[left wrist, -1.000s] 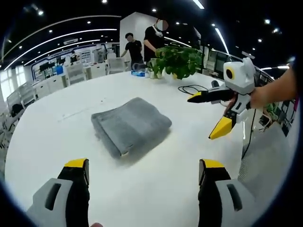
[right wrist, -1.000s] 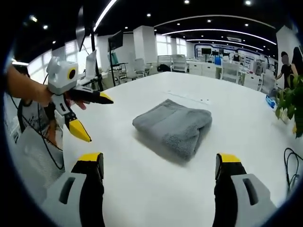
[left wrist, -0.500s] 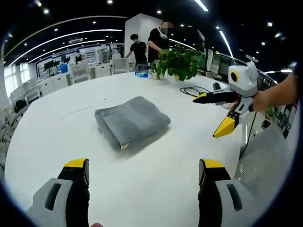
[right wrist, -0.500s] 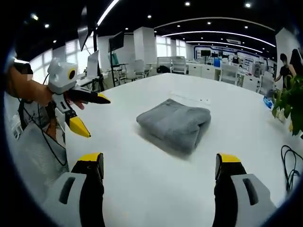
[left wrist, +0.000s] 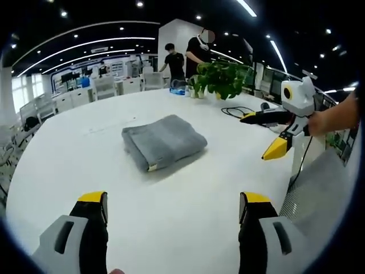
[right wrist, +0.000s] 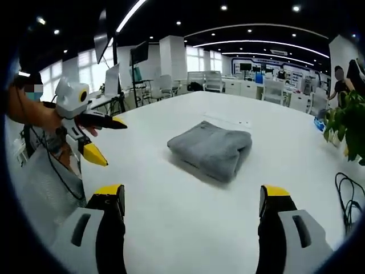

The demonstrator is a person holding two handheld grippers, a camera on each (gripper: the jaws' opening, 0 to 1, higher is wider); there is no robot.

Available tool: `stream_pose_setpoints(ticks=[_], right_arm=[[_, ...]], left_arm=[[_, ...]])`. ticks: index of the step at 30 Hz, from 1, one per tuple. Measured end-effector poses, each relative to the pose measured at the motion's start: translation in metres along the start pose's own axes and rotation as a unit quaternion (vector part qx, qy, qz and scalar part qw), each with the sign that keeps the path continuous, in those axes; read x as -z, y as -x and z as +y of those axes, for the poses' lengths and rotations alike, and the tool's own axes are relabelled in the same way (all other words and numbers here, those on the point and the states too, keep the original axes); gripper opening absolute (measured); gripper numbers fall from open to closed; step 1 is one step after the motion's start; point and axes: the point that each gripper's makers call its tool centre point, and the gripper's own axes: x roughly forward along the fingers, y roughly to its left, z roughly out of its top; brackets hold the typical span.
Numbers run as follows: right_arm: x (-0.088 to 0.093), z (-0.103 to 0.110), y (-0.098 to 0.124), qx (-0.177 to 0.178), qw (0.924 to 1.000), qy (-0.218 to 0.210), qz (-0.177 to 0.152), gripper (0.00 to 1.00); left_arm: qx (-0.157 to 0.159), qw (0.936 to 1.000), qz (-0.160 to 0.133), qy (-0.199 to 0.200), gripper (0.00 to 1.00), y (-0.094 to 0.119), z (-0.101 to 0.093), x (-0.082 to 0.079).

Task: Fold the towel on the table until its edges align and the towel forms a compact rectangular stack.

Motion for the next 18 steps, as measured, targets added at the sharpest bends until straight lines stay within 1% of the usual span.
stream_pose_setpoints(ticks=[7,9,12,18], right_arm=[[0.006,0.006,0.013,0.007,0.9998,-0.016,-0.008,0.99],[0.006,0.008,0.017,0.009,0.9997,-0.018,-0.015,0.99],[0.008,0.013,0.025,0.013,0.9996,-0.012,-0.02,0.99],[0.004,0.013,0.035,0.024,0.999,-0.02,-0.031,0.99]], left_arm=[[-0.008,0.9999,-0.004,0.01,0.99,0.008,-0.005,0.005],[-0.012,0.9999,-0.007,0.01,0.99,0.012,-0.007,0.005],[-0.019,0.9996,-0.017,0.008,0.98,0.02,-0.01,0.003],[-0.027,0.999,-0.033,0.011,0.98,0.032,-0.011,-0.003]])
